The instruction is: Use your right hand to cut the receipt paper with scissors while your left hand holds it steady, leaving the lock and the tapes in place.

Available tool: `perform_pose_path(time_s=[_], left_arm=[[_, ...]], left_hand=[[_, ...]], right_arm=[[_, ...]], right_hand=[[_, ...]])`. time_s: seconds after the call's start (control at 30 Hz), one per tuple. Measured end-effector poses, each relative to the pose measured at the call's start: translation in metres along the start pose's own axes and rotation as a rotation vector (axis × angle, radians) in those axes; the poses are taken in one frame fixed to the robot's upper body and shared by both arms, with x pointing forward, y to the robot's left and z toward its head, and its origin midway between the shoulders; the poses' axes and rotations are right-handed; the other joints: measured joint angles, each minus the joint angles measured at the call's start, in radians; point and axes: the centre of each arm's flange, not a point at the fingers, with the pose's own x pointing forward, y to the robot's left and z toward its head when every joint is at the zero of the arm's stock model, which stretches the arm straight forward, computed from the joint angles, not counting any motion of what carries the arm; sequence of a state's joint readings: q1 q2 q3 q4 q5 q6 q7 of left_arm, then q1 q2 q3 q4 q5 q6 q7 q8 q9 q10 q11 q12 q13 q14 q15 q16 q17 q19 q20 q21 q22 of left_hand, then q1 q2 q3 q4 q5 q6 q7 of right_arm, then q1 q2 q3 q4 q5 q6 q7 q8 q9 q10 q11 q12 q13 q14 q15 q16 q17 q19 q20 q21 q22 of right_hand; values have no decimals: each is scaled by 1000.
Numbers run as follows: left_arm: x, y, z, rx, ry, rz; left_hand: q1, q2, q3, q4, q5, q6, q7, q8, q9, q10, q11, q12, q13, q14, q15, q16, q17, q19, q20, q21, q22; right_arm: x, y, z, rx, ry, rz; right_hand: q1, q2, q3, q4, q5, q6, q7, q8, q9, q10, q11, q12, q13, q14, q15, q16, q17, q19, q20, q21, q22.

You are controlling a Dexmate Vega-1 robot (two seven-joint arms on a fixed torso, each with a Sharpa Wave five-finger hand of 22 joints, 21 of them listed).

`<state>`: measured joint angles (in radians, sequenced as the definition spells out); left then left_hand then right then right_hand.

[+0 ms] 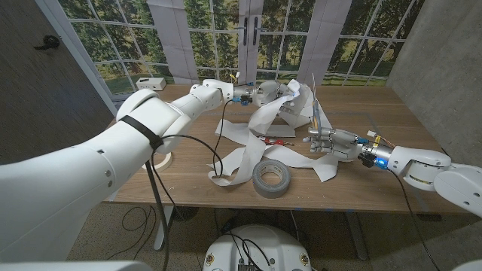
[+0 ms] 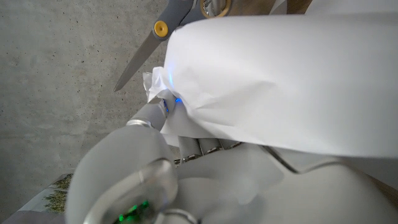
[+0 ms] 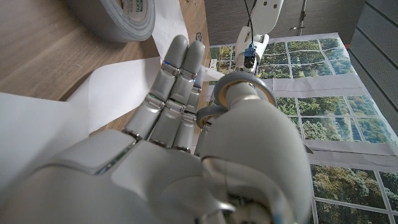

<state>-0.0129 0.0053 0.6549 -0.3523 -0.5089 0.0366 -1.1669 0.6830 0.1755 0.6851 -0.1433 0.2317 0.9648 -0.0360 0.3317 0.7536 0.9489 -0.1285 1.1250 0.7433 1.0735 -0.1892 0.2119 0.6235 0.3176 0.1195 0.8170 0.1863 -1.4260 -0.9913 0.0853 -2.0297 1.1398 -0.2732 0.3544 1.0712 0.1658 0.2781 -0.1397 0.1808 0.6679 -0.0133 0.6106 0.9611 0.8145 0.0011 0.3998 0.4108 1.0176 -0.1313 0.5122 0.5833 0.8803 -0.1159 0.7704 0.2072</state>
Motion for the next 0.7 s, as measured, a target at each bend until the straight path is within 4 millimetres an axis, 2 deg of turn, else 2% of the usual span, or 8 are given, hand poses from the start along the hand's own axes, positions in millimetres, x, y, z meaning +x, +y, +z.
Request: perform_pose_path(time_s=[0.7], left_arm=[[-3,0,1,-16,-66,-4]], left_hand=[[-4,-4,0,0,-9,0,0,0,6,-11,-1,0,-7,0,0,0,0,-9,2,-4,0]], right_arm=[[2,4,3,-12,-17,-2]], right_hand=[[-4,-4,4,4,-4,-5,-5,-1,5,2,-5,4,23,0,0,-6,12,-9,2,20,-3]])
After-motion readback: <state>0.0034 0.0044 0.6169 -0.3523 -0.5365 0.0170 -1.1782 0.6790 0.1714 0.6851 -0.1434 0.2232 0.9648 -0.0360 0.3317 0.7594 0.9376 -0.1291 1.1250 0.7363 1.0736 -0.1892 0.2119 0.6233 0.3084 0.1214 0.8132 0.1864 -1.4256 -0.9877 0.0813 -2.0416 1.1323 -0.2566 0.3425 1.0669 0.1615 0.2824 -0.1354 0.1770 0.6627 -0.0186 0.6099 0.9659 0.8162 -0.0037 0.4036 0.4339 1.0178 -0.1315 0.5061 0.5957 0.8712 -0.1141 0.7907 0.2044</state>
